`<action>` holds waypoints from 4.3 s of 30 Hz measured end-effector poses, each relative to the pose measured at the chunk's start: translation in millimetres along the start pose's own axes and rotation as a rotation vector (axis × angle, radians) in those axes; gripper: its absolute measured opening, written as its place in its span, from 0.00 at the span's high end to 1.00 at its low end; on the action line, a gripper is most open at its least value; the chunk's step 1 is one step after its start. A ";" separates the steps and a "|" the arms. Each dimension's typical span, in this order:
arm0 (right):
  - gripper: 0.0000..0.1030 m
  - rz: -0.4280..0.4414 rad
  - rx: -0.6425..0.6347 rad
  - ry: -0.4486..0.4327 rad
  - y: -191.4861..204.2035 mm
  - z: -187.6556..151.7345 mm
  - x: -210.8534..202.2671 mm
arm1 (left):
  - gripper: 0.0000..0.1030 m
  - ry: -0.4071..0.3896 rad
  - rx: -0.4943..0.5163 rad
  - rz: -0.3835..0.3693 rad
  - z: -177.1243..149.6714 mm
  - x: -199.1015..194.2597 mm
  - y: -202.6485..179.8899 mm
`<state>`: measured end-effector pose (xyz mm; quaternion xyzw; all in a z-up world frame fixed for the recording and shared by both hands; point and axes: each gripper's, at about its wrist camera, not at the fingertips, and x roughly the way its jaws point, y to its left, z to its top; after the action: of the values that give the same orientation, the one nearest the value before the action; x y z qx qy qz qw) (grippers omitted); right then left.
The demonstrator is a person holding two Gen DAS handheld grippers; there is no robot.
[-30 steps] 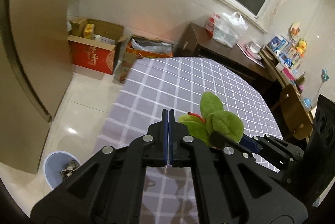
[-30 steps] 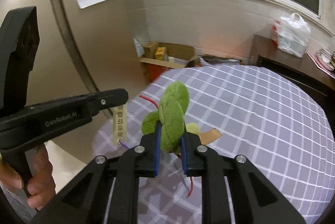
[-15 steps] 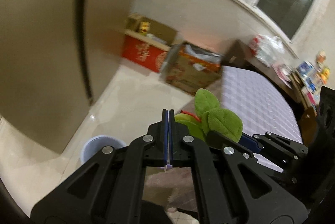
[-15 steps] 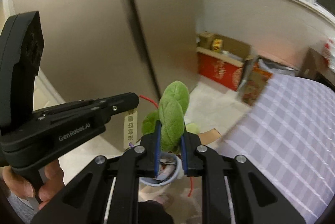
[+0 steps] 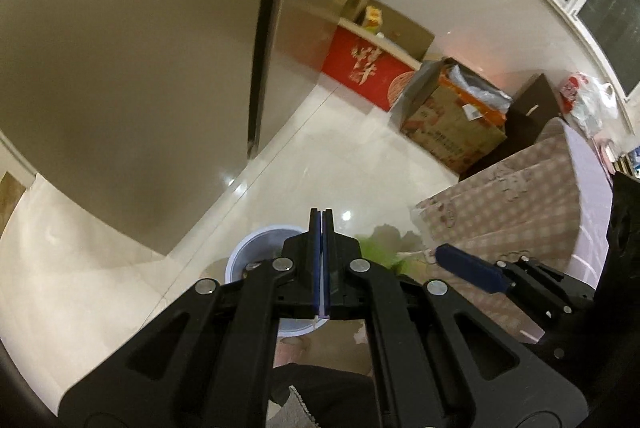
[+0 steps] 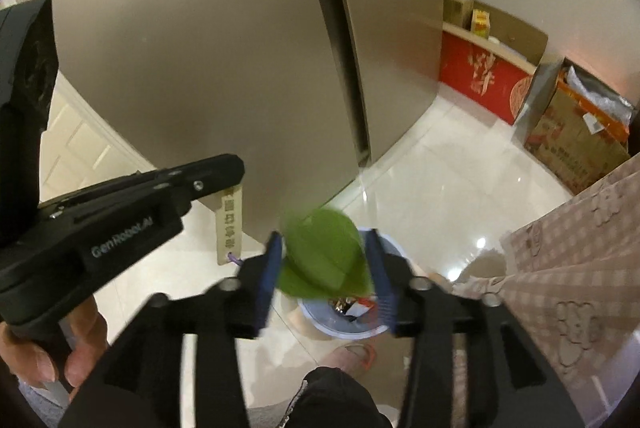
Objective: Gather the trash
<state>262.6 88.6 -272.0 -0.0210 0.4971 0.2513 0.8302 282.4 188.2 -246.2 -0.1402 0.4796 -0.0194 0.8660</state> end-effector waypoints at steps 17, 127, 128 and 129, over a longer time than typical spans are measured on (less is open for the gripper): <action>0.44 -0.028 0.038 0.041 -24.6 -9.7 21.8 | 1.00 0.067 0.022 -0.005 -6.2 38.8 -6.2; 0.12 -0.386 0.022 -0.828 21.9 -152.7 -392.3 | 0.08 -0.681 0.397 0.078 -138.3 -337.6 -179.5; 0.12 -0.385 0.023 -0.828 21.9 -153.1 -392.0 | 0.08 -0.679 0.397 0.078 -138.5 -337.5 -179.7; 0.12 -0.385 0.024 -0.827 21.8 -153.5 -391.9 | 0.08 -0.678 0.397 0.077 -137.5 -337.8 -179.6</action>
<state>-20.7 -91.5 -17.2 -0.0012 0.1136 0.0741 0.9908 3.5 41.8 10.6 0.0496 0.1580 -0.0320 0.9857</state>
